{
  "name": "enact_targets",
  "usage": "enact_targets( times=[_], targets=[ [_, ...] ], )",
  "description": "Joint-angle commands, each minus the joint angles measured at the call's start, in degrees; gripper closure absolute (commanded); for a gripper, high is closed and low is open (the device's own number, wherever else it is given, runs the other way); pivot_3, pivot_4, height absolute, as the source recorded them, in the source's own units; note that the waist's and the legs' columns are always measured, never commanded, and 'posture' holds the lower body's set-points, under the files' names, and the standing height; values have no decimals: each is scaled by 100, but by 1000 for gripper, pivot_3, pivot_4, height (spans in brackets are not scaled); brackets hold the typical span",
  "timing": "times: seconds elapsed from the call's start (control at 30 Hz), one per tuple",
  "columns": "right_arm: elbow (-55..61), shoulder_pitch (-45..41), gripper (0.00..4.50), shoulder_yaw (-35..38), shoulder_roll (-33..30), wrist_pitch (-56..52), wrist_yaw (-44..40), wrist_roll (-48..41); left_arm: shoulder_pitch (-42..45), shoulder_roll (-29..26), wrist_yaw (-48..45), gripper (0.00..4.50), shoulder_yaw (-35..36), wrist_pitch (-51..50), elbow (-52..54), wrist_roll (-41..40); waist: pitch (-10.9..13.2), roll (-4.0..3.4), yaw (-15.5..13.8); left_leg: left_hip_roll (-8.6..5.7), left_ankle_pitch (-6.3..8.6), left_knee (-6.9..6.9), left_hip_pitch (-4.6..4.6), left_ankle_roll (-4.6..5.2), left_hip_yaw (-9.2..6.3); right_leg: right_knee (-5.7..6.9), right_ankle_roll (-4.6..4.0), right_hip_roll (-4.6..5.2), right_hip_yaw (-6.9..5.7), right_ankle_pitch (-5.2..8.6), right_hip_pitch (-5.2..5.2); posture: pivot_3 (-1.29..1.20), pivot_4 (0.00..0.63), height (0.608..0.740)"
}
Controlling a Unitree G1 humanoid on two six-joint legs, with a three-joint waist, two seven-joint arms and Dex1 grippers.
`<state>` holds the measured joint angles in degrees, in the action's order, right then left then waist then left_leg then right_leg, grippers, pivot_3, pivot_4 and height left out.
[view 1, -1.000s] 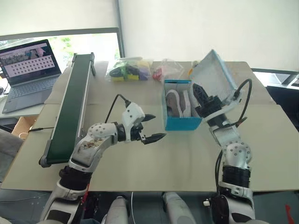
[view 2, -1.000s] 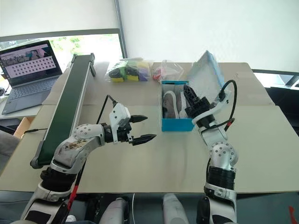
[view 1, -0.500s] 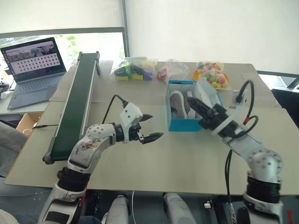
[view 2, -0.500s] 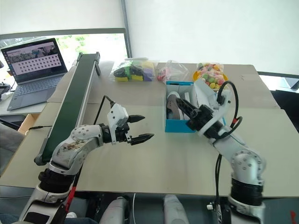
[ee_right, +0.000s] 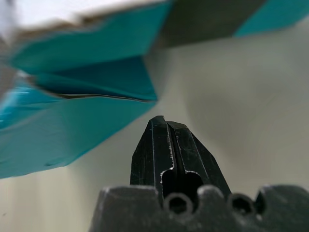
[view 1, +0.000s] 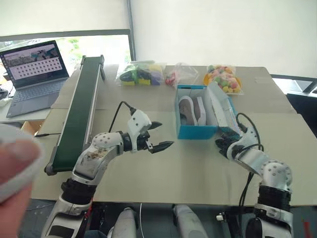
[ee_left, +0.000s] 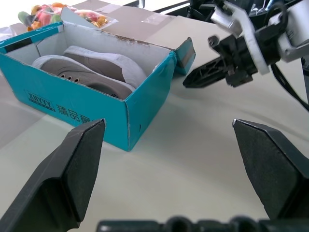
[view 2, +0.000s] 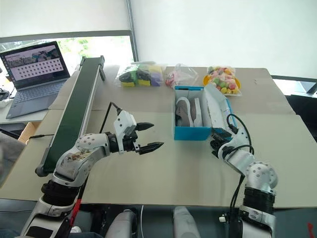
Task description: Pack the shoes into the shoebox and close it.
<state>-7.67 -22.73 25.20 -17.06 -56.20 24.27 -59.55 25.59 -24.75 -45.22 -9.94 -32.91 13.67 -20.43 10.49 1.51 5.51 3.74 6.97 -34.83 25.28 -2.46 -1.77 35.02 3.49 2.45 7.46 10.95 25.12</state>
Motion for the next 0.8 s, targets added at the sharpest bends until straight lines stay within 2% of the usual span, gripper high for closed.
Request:
enact_targets(
  times=[0.03,0.17,0.37,0.57,0.8],
  targets=[
    [-990,-460,4473,307,139,931,61,618,98,-4,14,0,68,-2,197,-66,0,1,15,0,0,-2,0,0,1,-1,1,0,1,-1,0,0,150,740],
    [-2067,-933,4473,589,351,1961,-16,1001,132,-6,20,0,82,-11,172,-63,-13,20,28,0,0,-8,-17,0,0,-2,6,0,0,-4,-23,0,150,740],
    [-3677,-1686,4473,1574,640,3641,-659,738,170,-67,-6,0,126,-47,178,-76,-26,45,79,1,1,-4,-58,-1,-8,-56,6,-1,-6,-3,-98,0,150,740],
    [-4698,-2093,4473,2390,595,4389,-1418,258,218,-137,-33,0,154,-88,173,-95,-65,107,205,2,1,-3,-56,-2,-13,-92,6,-1,-10,-4,-121,0,150,740],
    [-5747,-2688,4473,2870,513,5230,-1714,92,313,-177,-87,0,156,-147,149,-120,-73,121,409,2,17,-2,-59,-26,-19,-100,6,-1,-12,-3,-127,0,150,740]
  ],
)
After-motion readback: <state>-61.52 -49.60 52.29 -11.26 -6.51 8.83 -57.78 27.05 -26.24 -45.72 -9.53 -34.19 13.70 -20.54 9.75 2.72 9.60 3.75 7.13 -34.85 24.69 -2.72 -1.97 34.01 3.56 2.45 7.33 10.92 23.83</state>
